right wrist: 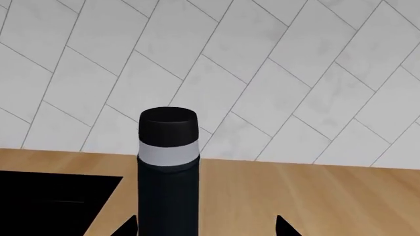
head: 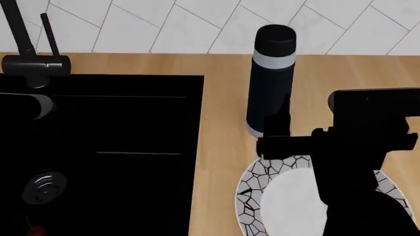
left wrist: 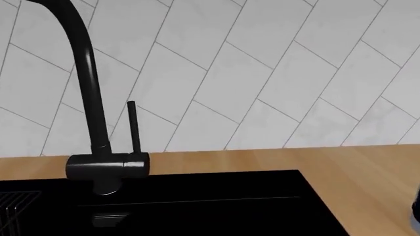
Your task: Pick the cherry from the sink and place it on the plate located on the counter
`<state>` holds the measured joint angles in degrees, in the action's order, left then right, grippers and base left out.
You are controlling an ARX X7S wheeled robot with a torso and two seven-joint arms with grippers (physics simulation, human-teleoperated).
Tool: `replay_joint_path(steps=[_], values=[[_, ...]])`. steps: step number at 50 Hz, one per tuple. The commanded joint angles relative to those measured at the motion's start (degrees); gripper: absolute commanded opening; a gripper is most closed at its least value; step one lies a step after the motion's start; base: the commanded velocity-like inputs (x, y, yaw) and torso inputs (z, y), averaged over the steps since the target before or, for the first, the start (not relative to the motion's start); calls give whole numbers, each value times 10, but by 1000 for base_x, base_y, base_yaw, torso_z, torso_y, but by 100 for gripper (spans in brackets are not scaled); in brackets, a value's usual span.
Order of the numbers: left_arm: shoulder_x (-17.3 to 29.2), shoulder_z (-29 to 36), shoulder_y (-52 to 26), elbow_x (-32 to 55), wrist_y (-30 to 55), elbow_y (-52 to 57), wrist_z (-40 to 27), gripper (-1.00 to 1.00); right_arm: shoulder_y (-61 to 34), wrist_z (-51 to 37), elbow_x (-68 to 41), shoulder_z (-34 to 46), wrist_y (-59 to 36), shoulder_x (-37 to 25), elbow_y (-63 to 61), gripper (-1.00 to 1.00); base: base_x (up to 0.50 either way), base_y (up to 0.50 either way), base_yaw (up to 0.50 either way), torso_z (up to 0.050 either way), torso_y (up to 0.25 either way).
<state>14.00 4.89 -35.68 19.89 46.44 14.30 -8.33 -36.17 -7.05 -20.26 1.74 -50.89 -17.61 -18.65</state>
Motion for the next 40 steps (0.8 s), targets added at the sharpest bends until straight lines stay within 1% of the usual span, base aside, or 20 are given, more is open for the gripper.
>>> replay_joint_path(steps=[1, 7, 14, 40], values=[[2, 1, 3, 3, -4, -2, -1, 100, 0, -2, -3, 1, 0, 0, 0, 100, 0, 0, 0, 0, 0], [4, 2, 7, 5, -5, 0, -1, 100, 2, -4, -6, 0, -4, -2, -7, 100, 0, 0, 0, 0, 0], [4, -4, 6, 13, 12, 3, -8, 100, 1, -3, -7, 1, -2, -2, -4, 100, 0, 0, 0, 0, -12], [10, 5, 7, 15, 16, 0, -14, 100, 5, -8, -16, -2, -6, -6, -11, 100, 0, 0, 0, 0, -126]])
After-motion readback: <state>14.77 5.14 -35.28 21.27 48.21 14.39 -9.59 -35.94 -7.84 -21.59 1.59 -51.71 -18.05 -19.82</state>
